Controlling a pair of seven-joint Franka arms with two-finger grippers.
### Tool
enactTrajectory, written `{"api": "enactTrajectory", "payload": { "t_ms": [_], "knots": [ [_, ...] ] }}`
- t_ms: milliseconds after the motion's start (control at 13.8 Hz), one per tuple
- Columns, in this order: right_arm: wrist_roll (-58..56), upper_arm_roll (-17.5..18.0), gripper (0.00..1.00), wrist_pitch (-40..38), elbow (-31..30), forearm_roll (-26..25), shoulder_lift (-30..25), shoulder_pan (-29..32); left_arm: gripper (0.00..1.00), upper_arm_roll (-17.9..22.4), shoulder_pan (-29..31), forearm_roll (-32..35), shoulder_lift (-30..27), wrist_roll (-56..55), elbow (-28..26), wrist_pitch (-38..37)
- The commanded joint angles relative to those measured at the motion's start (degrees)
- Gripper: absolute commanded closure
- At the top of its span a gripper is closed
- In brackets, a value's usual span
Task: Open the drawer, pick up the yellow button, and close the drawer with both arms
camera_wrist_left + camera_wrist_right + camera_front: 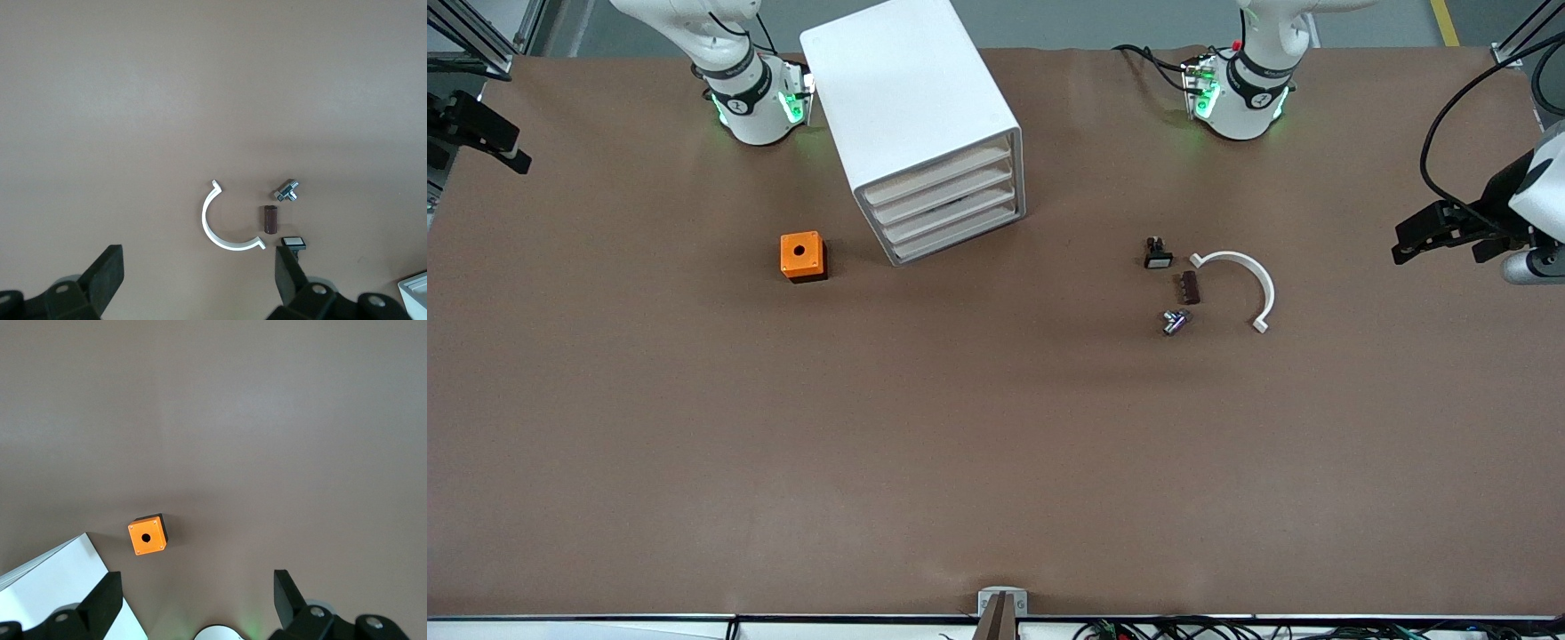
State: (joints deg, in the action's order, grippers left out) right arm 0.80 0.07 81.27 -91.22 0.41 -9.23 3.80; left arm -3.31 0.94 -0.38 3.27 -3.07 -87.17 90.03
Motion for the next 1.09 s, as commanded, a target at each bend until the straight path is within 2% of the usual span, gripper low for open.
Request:
{"api": "enactTrajectory", "payload": {
  "t_ms": [0,507,1013],
  "knots": [
    [0.69,0.46,0.0,0.03,-0.89,0.47,-1.23,0.86,0.0,-0.56,0.55,0.47,0.24,0.0,0.6,-0.91],
    [0.69,0.81,0.0,0.38,-0.8,0.56,-1.14,0.33,0.0,-0.56,0.55,0.47,0.77,-0.35,0.77,-1.08],
    [0.69,0.63,0.0,0.38,-0.8,0.56,-1.14,0.51,0.0,-0.56,0.03,0.73,8.31,-0.44,0.77,0.06]
  ]
}}
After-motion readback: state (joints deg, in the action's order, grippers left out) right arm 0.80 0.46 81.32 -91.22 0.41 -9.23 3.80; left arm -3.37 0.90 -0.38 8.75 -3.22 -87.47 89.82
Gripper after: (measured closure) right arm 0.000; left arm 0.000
